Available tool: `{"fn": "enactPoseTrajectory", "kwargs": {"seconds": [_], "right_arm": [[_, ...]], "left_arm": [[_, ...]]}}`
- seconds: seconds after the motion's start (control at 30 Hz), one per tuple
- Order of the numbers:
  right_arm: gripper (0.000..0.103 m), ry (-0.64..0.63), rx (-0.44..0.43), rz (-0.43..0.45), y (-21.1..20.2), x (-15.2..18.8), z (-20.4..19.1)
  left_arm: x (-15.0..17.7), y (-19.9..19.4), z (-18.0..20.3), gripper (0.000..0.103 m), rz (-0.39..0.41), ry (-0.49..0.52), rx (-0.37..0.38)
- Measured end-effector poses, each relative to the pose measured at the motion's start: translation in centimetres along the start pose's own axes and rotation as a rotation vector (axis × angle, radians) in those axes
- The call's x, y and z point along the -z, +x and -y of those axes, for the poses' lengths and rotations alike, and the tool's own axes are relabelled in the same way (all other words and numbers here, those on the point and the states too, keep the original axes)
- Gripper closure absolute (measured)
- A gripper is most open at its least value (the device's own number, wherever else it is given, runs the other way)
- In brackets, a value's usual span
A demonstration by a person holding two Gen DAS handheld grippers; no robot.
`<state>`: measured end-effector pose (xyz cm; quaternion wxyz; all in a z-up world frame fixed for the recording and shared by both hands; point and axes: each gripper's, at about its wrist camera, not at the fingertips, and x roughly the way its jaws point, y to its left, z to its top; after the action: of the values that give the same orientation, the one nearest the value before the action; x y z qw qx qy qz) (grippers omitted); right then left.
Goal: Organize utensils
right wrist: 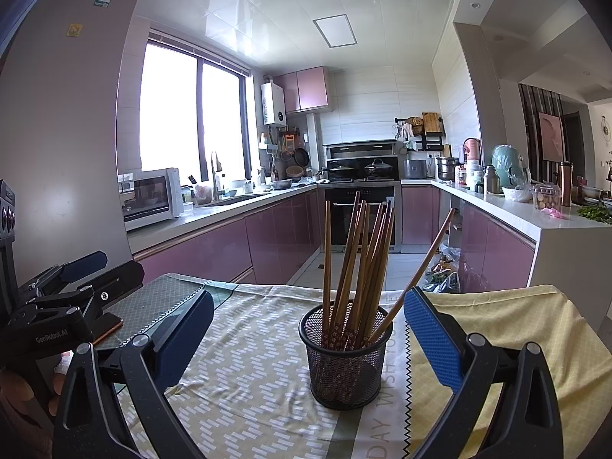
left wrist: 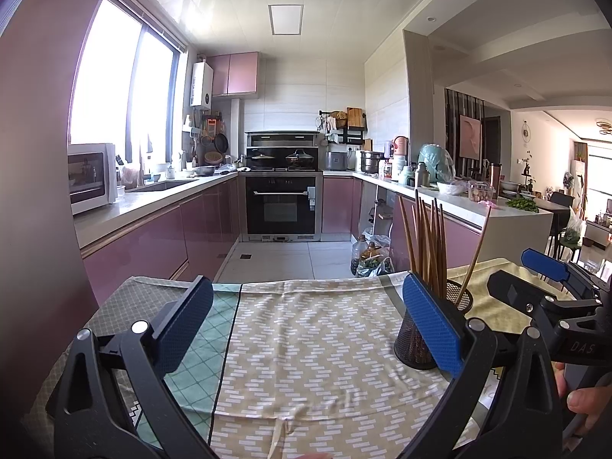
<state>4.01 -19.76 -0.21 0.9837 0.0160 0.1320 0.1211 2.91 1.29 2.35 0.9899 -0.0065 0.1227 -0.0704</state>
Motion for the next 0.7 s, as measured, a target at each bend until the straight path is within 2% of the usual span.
{"fn": "enactPoseTrajectory", "kwargs": {"seconds": [0.7], "right_arm": [[0.007, 0.001, 0.0, 0.003, 0.04, -0.14, -0.07]], "left_arm": [[0.04, 0.03, 0.08, 0.006, 0.003, 0.004, 0.0]]}}
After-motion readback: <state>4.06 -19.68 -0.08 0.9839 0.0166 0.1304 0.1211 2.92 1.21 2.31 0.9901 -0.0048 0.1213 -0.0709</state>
